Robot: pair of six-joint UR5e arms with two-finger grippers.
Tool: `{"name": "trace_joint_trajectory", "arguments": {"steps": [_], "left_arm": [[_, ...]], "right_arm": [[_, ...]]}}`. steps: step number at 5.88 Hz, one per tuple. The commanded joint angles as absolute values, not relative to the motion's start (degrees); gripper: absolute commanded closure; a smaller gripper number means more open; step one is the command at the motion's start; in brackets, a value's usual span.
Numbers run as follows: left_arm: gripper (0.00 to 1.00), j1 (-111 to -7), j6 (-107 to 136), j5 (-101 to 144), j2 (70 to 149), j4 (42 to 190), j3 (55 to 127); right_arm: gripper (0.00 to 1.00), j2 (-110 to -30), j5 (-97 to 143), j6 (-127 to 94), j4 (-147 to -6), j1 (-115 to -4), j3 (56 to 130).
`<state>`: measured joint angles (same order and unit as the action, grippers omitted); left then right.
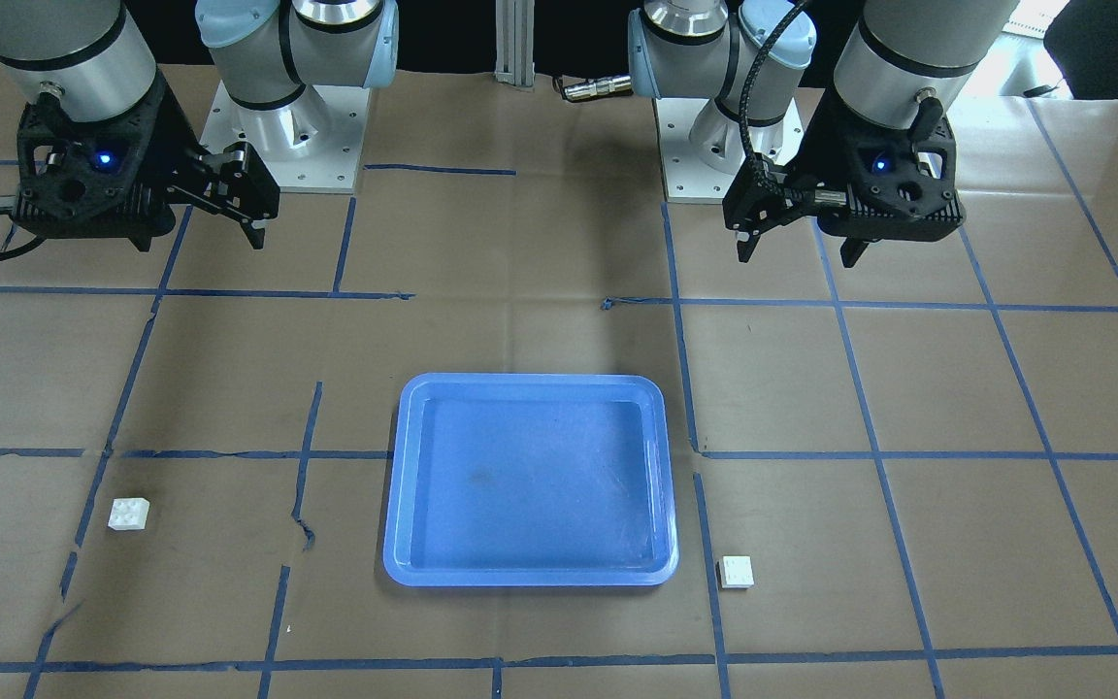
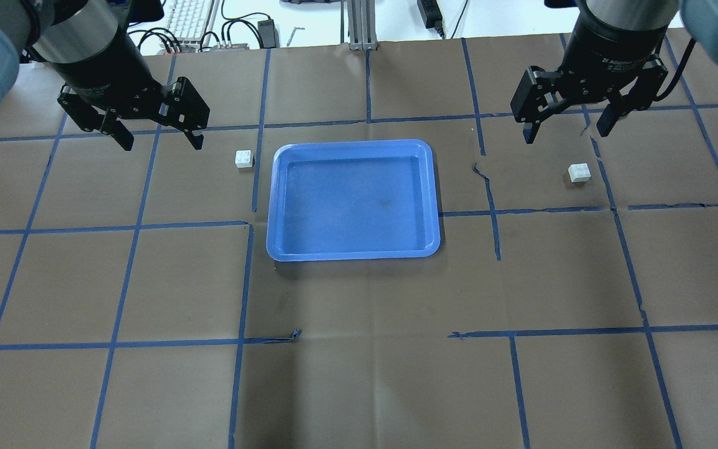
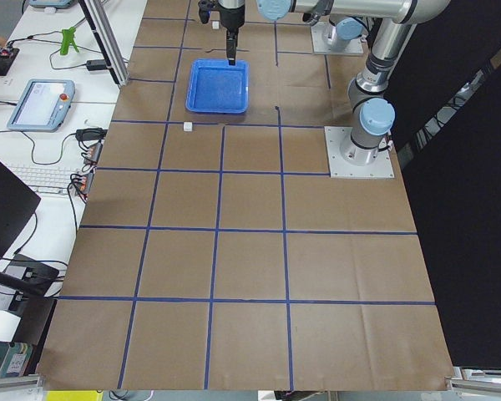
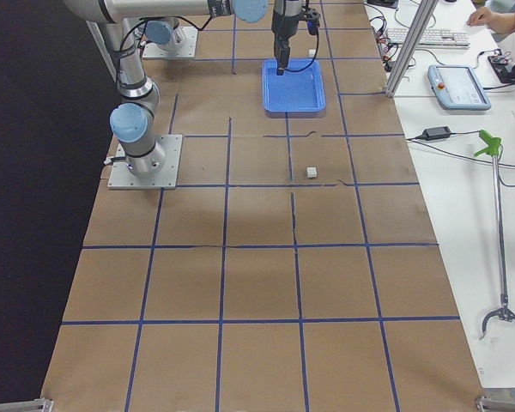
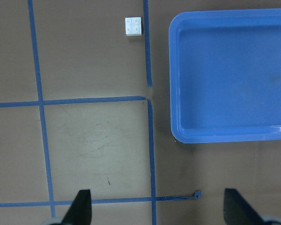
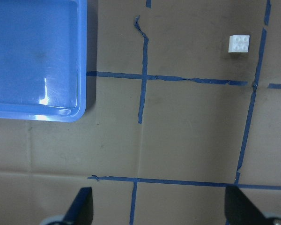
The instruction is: Assemble white blocks and place on blue tray
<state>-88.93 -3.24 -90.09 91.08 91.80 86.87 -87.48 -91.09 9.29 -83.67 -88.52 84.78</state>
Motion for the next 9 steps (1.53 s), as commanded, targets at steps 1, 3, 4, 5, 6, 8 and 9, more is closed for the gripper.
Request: {"name": "trace_joint_trajectory", "arguments": {"steps": [1, 3, 4, 5, 6, 8, 9], "left_arm": [[0.01, -88.86, -3.25, -89.83, 91.66, 90.97, 87.18], [0.01, -88.59, -4.04, -89.65, 98.65, 81.52, 88.59], [0.01, -88.51, -4.30, -89.91, 103.23, 75.38, 88.77], [0.01, -86.68, -4.39, -89.74, 106.84, 71.58, 88.77], [0.01, -85.53, -4.74, -89.65, 109.75, 68.32, 88.86], [0.01, -85.52, -5.54, -89.56, 116.43, 63.73, 89.03], [0.01, -85.52, -5.02, -89.30, 118.37, 63.46, 88.60]], "right_arm": [[0.00, -87.36, -90.88, 27.42, -84.02, -84.06, 85.25], [0.00, -83.95, -90.35, 61.53, -89.08, -77.64, 86.40], [0.00, -81.41, -90.35, 78.58, -89.82, -76.13, 86.40], [0.00, -80.43, -90.35, 93.98, -92.43, -74.98, 86.40], [0.00, -78.77, -89.83, 105.09, -94.55, -73.40, 86.40], [0.00, -73.42, -78.28, 115.35, -94.57, -66.57, 86.48], [0.00, -69.65, -72.39, 119.05, -94.66, -64.53, 86.48]]}}
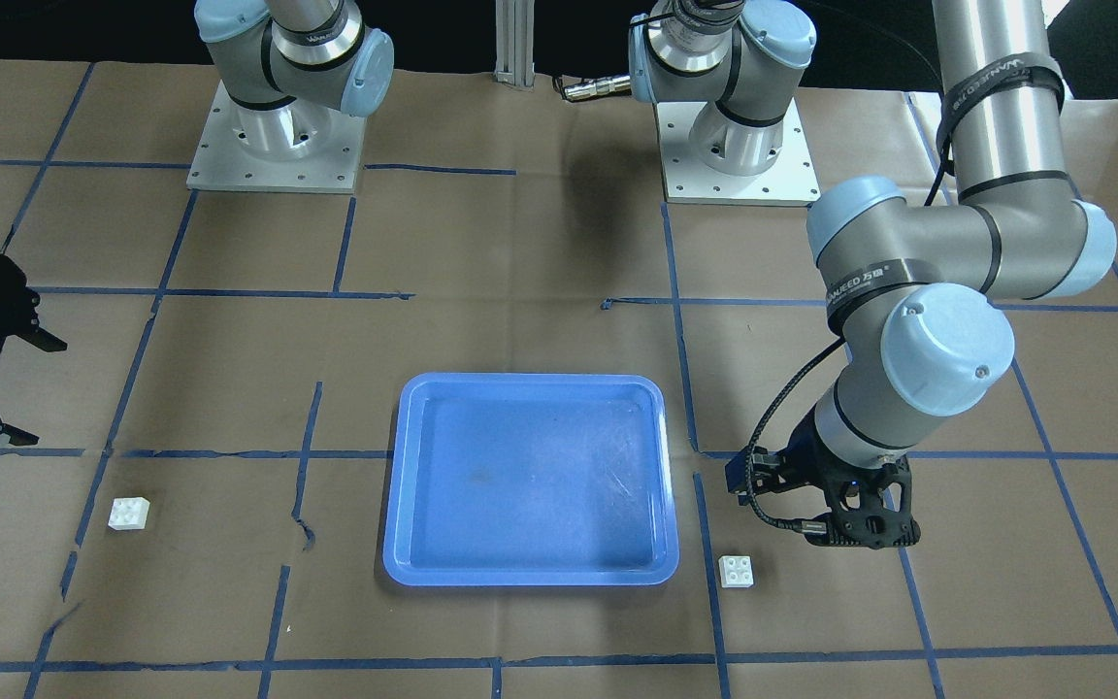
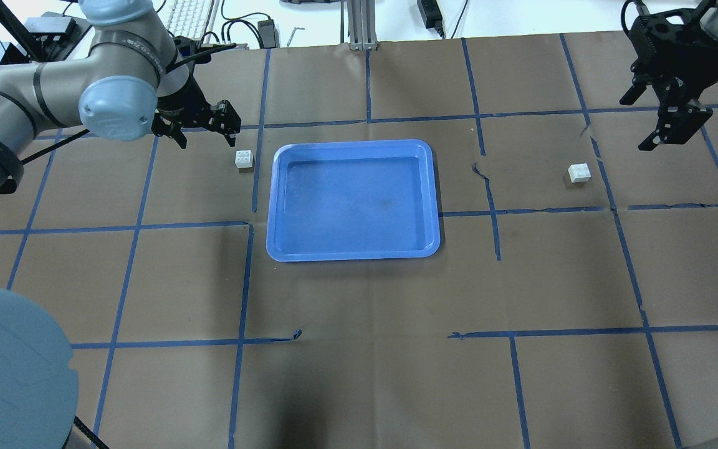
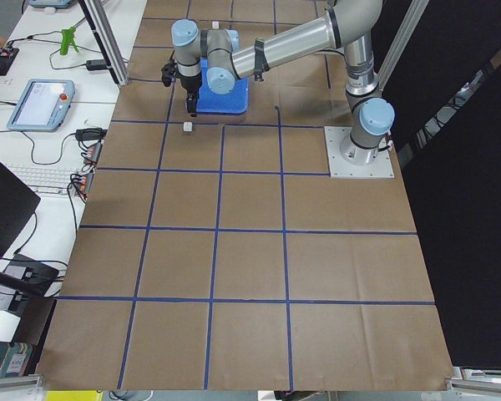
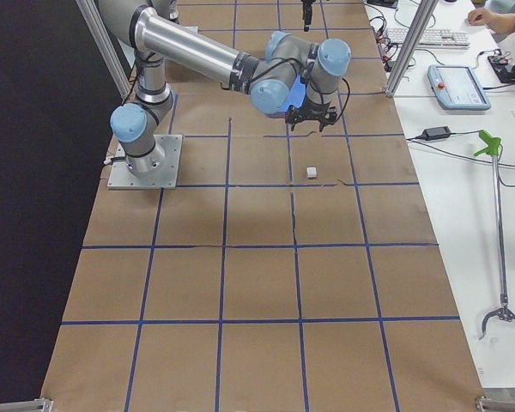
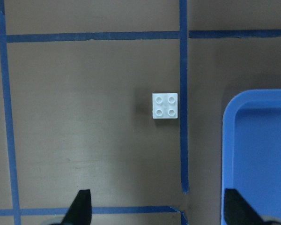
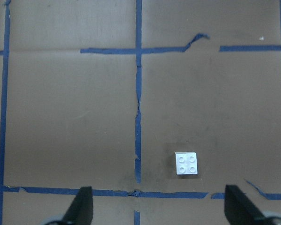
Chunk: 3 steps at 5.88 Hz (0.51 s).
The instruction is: Assemble white blocks and place on blue tray
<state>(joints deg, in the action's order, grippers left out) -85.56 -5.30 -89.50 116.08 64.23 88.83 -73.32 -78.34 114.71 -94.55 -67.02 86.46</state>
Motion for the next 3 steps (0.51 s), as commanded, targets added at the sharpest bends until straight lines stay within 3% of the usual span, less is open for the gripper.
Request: {"name": "trace_joint_trajectory", "arguments": {"steps": [1, 3], "left_arm": [[0.01, -85.52, -5.01, -89.04, 121.26, 57.80, 88.68], [0.01, -85.61, -4.93, -89.03, 125.23, 53.96, 88.68]], "right_arm": [[0.00, -65.26, -66.50, 123.01, -95.88, -61.99, 86.48], [0.00, -57.60, -60.85, 128.91, -101.66, -60.03, 86.57]]}}
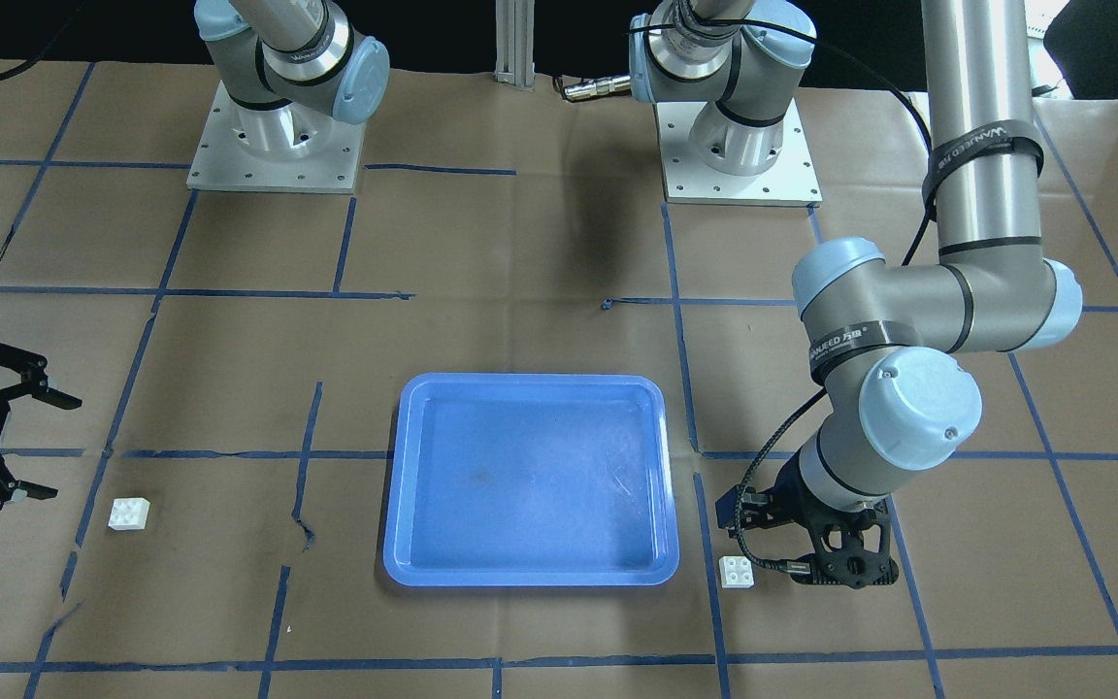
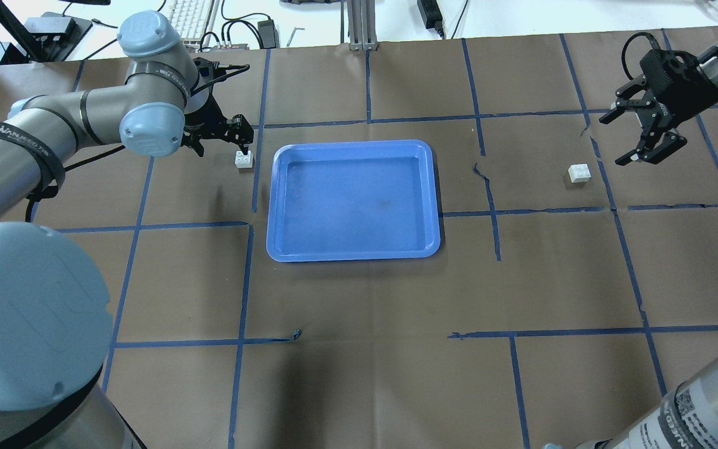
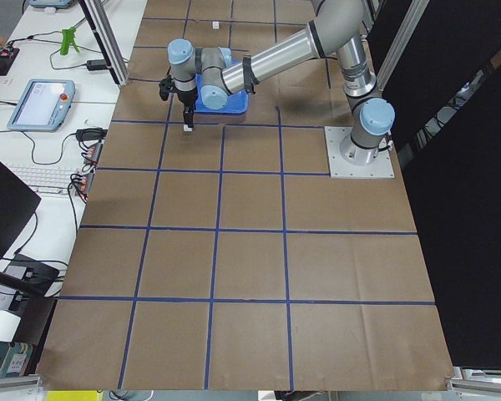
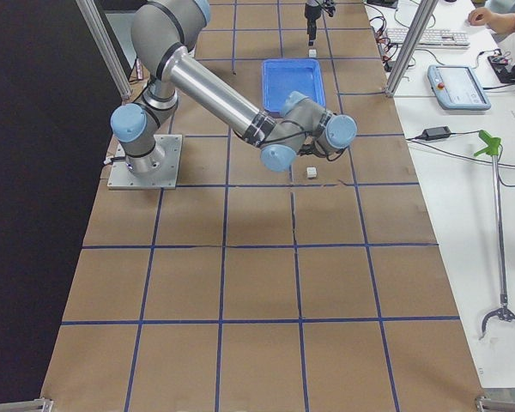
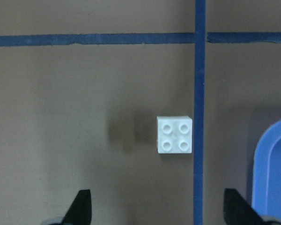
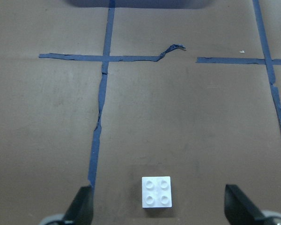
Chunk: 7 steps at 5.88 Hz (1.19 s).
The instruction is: Assemble white blocks and place on blue tray
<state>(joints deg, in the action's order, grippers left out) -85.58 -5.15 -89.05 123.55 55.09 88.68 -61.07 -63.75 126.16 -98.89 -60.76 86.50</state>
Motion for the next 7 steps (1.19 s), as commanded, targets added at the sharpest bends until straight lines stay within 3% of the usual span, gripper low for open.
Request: {"name": "trace_joint_trajectory", "arguments": {"steps": [1, 2, 3, 5, 7], "left_arm": [[0.01, -85.78, -4.92, -89.03, 126.55, 52.75, 88.68], [0.02, -85.78, -5.01, -89.03, 126.82, 52.30, 88.68], [0.14, -85.87, -5.01, -89.03, 127.17, 52.03, 88.68], [0.70, -85.87, -5.27, -88.95, 127.18, 51.86, 88.68], [1.00, -85.87, -5.88, -88.95, 126.74, 51.86, 88.77]], "right_arm": [[0.00, -55.92, -60.47, 130.33, -101.78, -59.33, 86.57], [0.00, -54.16, -60.38, 130.52, -101.78, -59.07, 86.66], [0.00, -53.27, -60.55, 132.08, -101.69, -59.06, 87.10], [0.00, -53.61, -60.56, 131.23, -104.56, -59.06, 91.39], [0.05, -53.53, -60.47, 131.31, -105.64, -59.06, 91.41]]}}
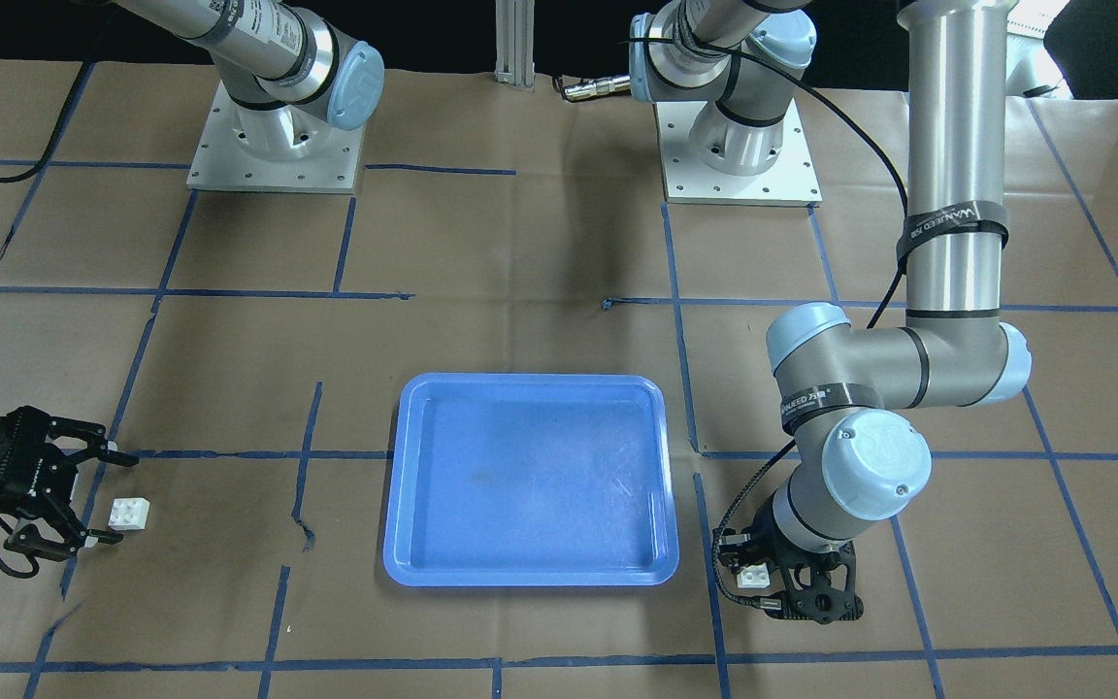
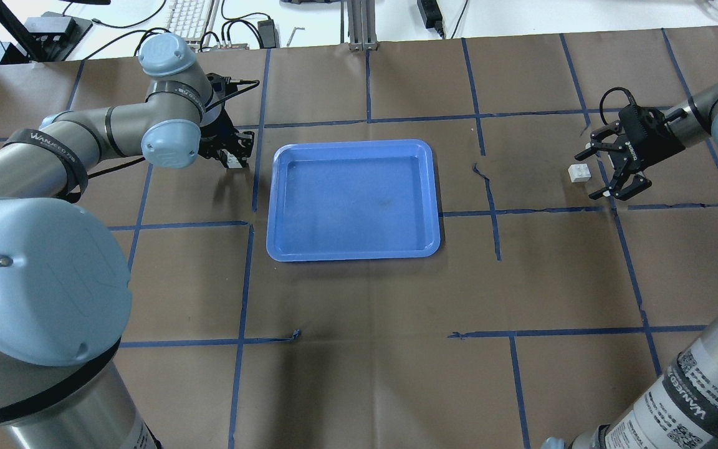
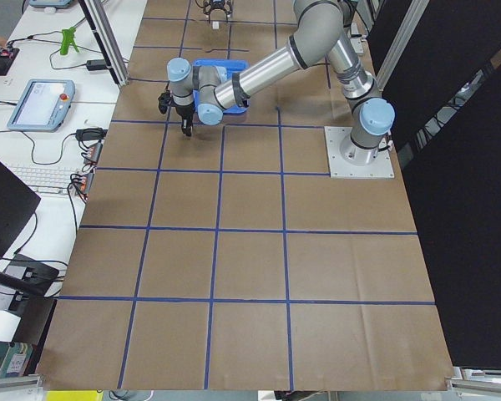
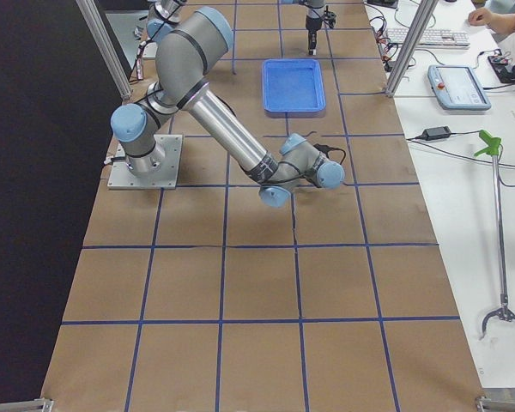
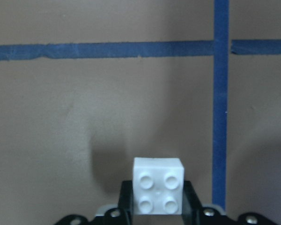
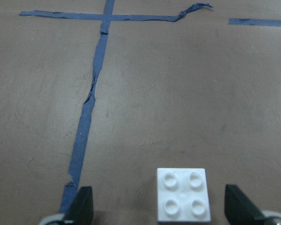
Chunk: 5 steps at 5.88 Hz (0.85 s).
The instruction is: Assemble white blocks and place on blue tray
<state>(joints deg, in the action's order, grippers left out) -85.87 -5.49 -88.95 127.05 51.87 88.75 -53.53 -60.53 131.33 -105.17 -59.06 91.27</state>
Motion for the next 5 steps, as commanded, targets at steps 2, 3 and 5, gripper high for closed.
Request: {"name": "trace_joint_trajectory", "arguments": {"steps": [2, 3, 5], "left_arm": [[1.00, -86.22, -9.82, -88.95, 124.12, 52.55, 88.77], [1.00, -88.66, -14.89, -88.77, 121.40, 53.08, 89.29], [1.00, -95.16, -20.53, -89.21, 118.75, 54.75, 90.61]], "right_arm": [[0.38, -53.61, -60.47, 131.57, -105.73, -59.06, 91.06], [0.50, -53.61, -60.56, 131.57, -106.95, -59.06, 91.14], [0.68, -53.79, -60.64, 131.31, -107.49, -59.06, 90.97]]}}
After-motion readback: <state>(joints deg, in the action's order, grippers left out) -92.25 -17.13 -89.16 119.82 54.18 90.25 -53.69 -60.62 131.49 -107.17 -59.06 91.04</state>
